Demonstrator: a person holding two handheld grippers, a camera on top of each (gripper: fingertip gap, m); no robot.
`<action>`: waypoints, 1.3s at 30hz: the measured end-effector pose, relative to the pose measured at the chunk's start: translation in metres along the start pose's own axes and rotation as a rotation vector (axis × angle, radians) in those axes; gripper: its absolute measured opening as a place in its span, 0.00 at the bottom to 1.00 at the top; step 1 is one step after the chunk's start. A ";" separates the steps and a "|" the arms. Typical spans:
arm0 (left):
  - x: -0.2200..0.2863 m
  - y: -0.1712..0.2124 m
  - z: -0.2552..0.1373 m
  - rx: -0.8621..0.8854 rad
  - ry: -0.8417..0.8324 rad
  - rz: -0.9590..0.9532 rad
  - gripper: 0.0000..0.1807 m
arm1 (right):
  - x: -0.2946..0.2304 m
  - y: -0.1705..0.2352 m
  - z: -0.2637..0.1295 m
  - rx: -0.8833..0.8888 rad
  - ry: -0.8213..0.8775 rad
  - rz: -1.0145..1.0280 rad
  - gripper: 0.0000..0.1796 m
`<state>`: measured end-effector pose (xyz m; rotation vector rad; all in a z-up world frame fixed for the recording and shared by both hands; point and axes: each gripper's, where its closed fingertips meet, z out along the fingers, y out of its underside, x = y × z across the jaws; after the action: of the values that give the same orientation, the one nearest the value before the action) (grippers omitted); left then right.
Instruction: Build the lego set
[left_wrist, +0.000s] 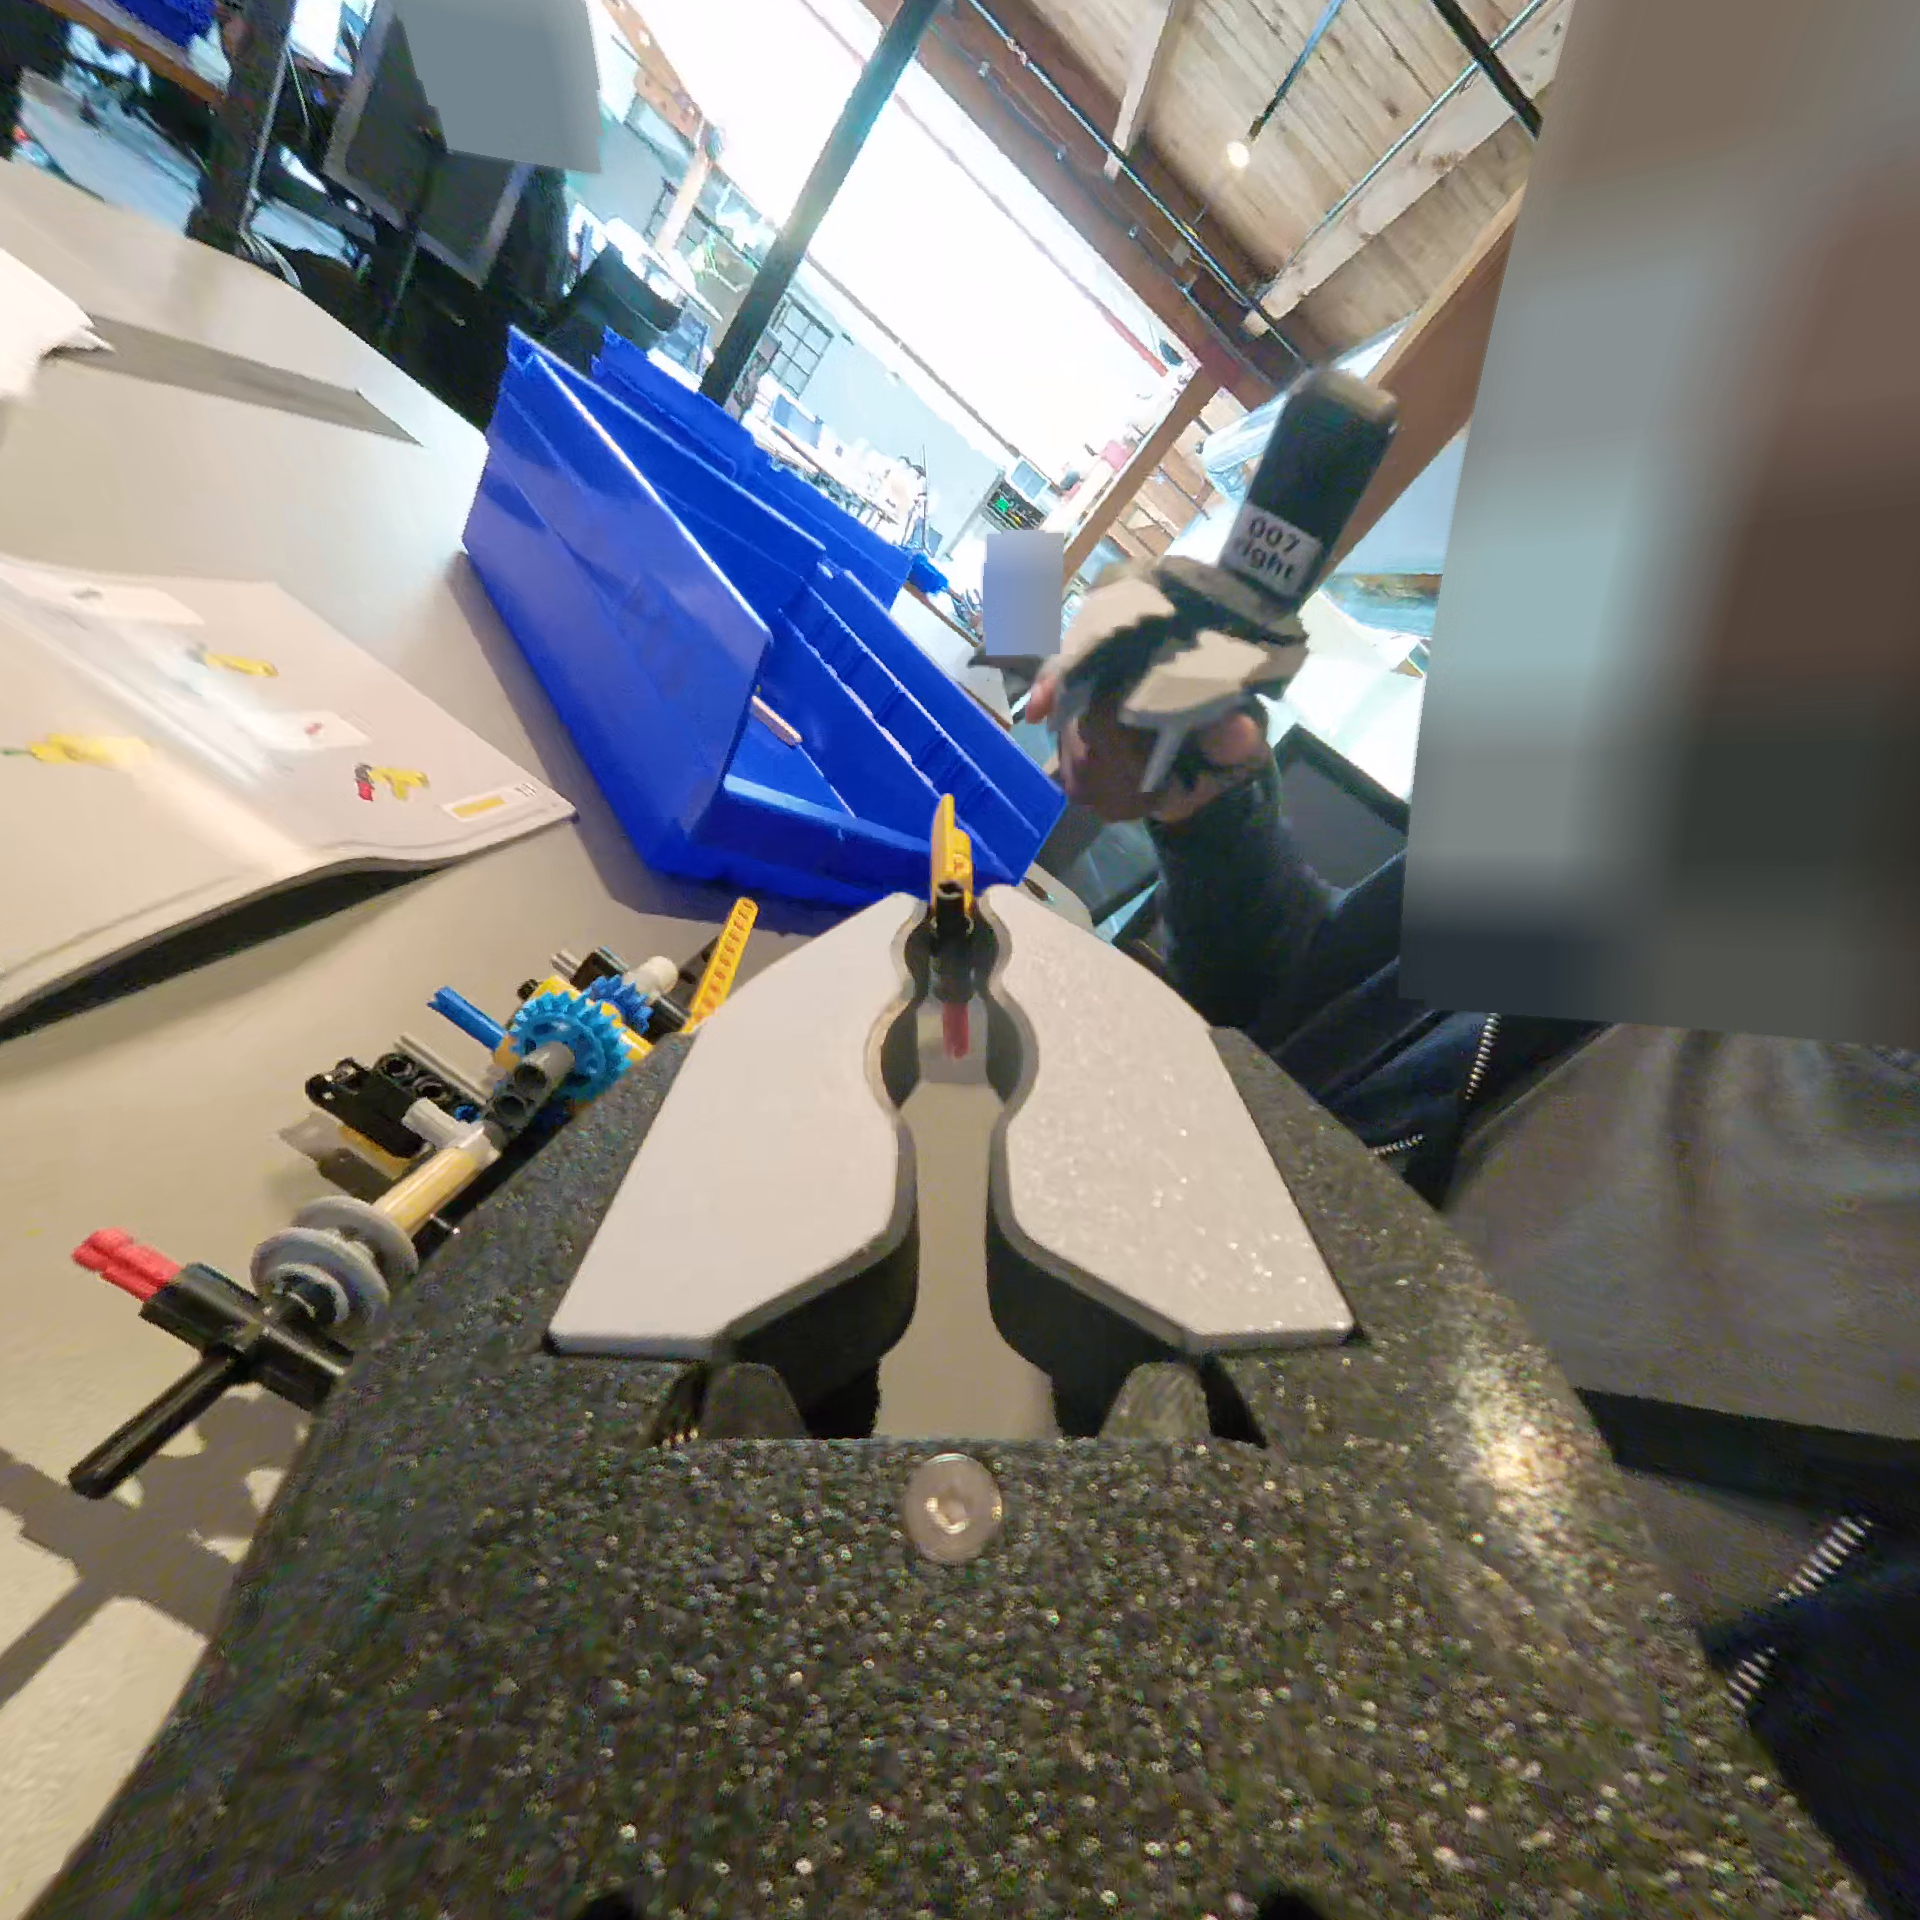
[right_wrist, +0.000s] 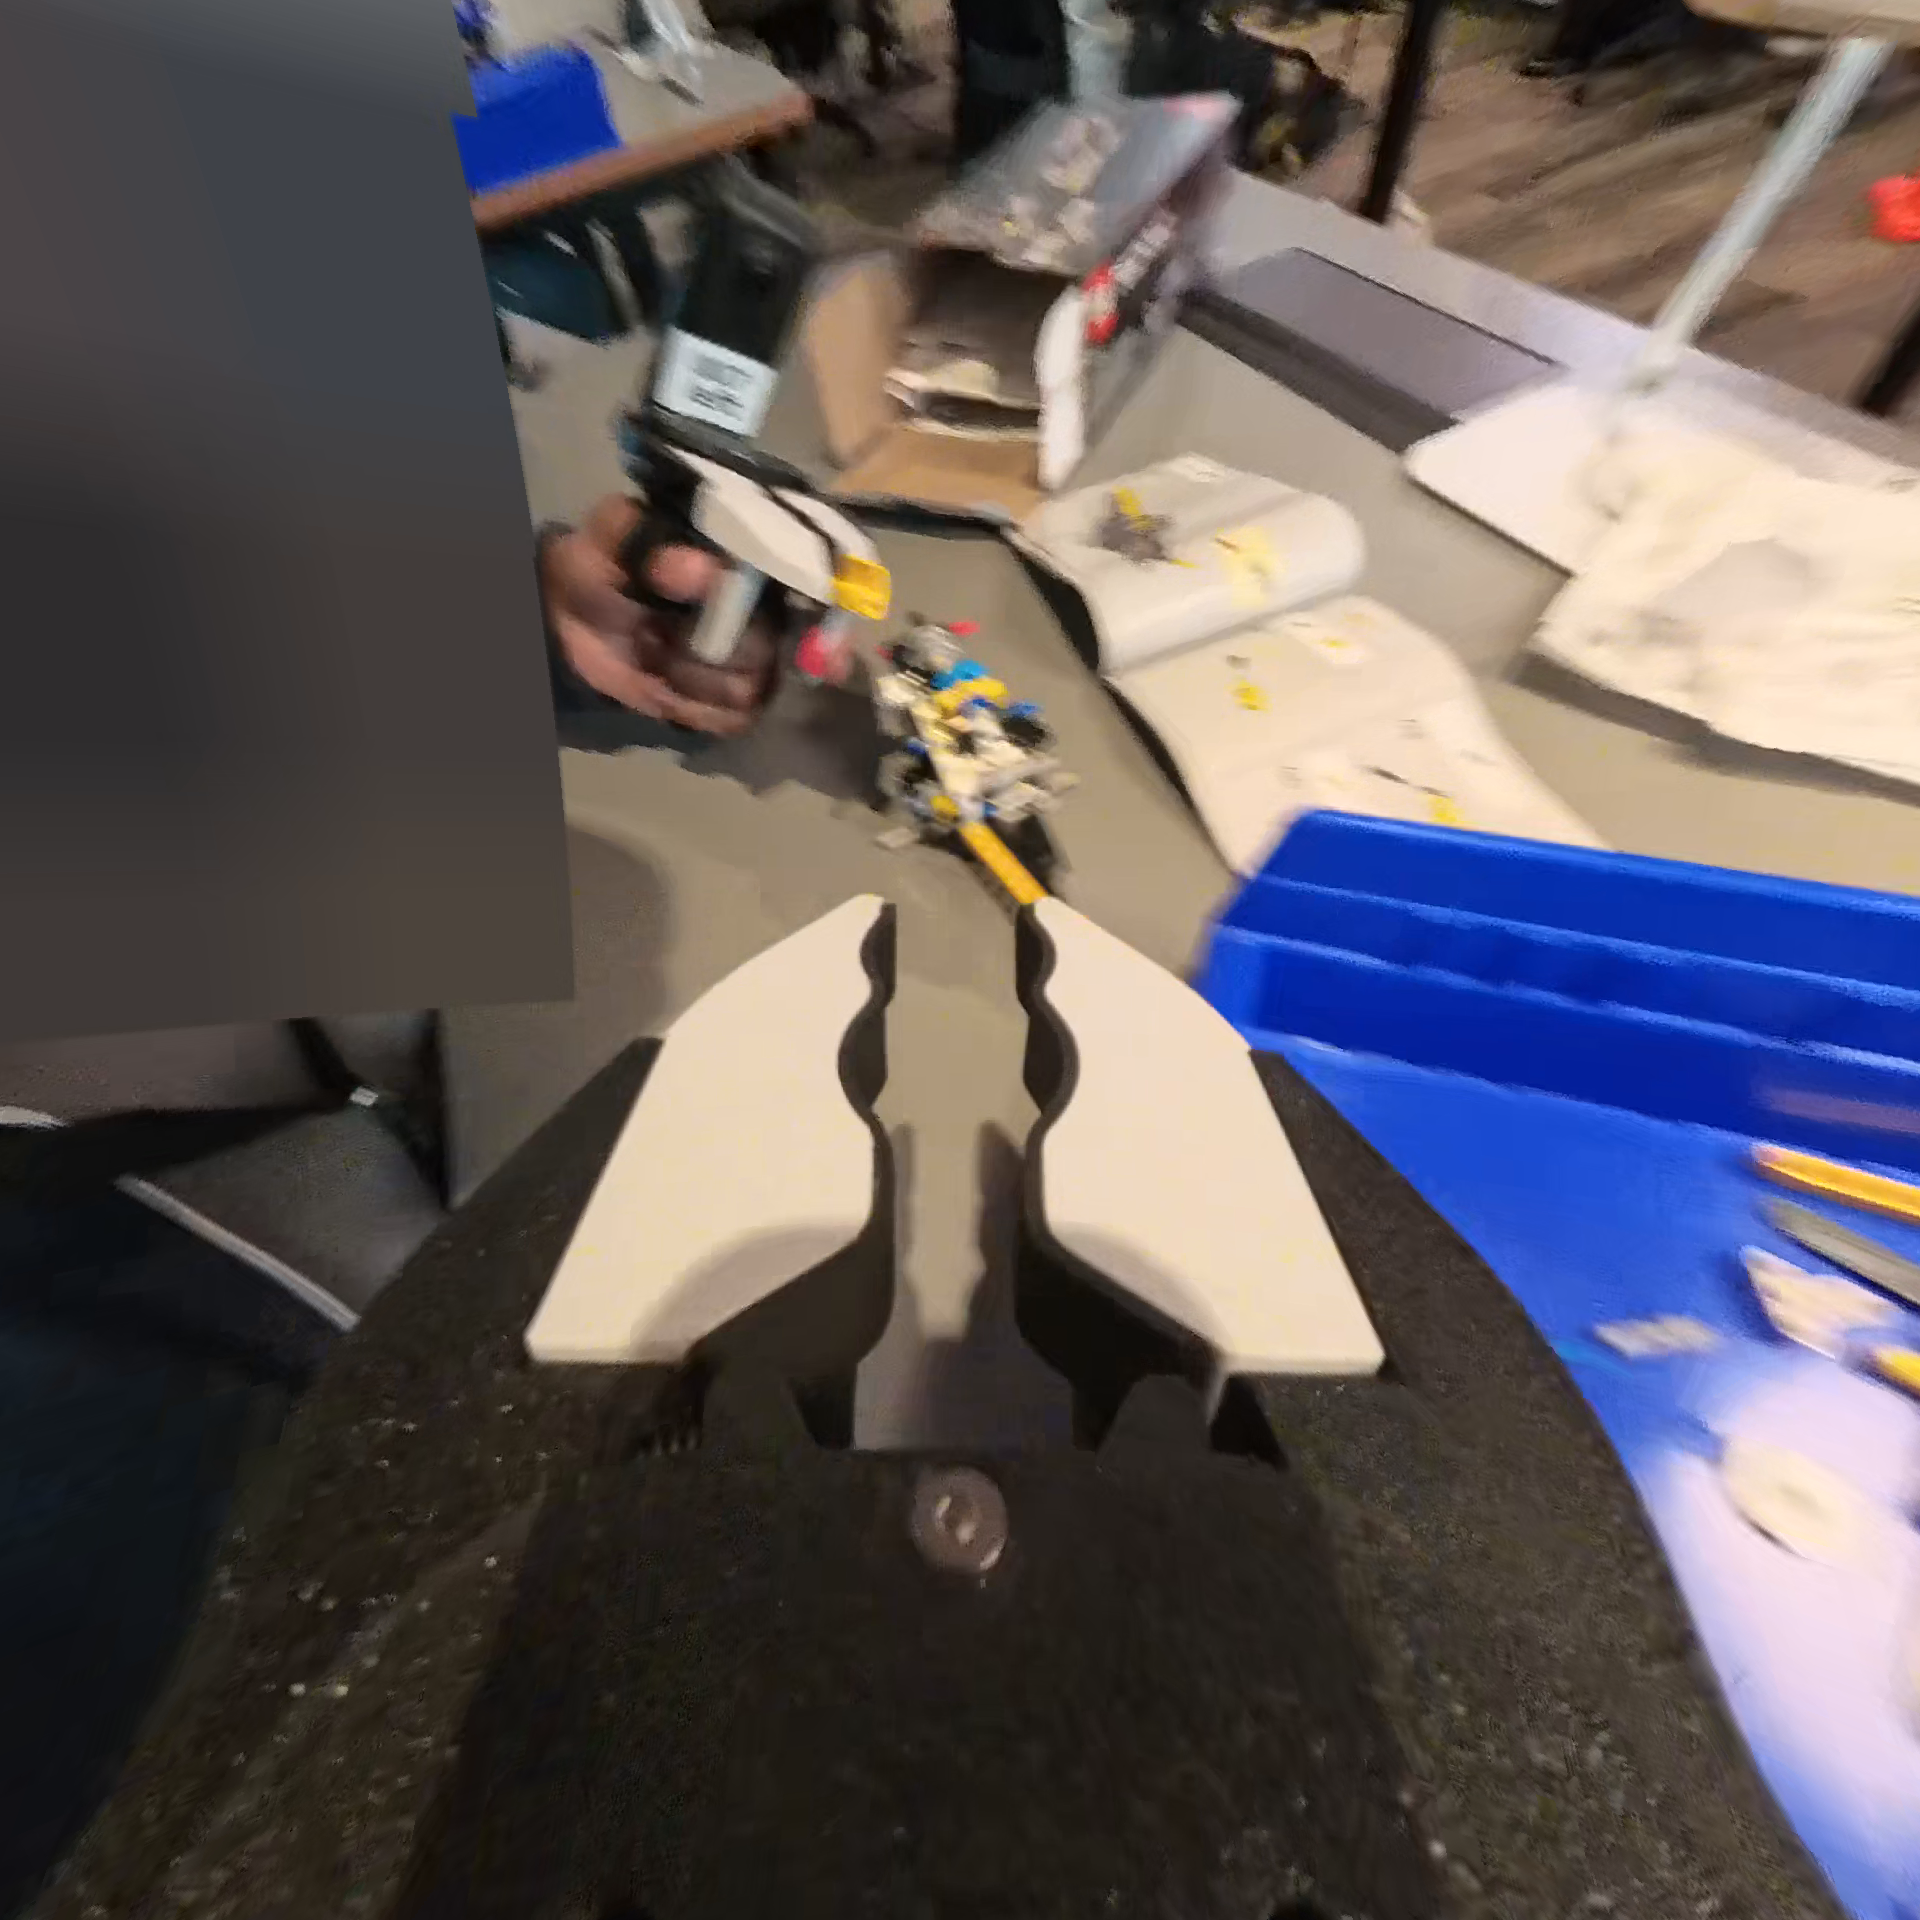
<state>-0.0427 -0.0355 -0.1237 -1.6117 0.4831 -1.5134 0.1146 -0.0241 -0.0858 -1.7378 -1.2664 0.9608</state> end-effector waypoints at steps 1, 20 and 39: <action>0.001 -0.002 0.001 0.012 -0.002 0.015 0.04 | 0.018 0.004 -0.009 -0.042 0.046 -0.018 0.12; -0.014 -0.034 -0.001 0.170 -0.168 0.169 0.04 | 0.138 0.072 -0.007 -0.609 -0.019 -0.288 0.06; -0.033 -0.041 -0.004 0.187 -0.288 0.237 0.04 | 0.087 0.094 0.024 -0.630 -0.466 -0.182 0.05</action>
<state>-0.0642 0.0114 -0.1119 -1.5346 0.3461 -1.0962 0.1494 0.0435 -0.1920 -1.8567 -2.1731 0.9522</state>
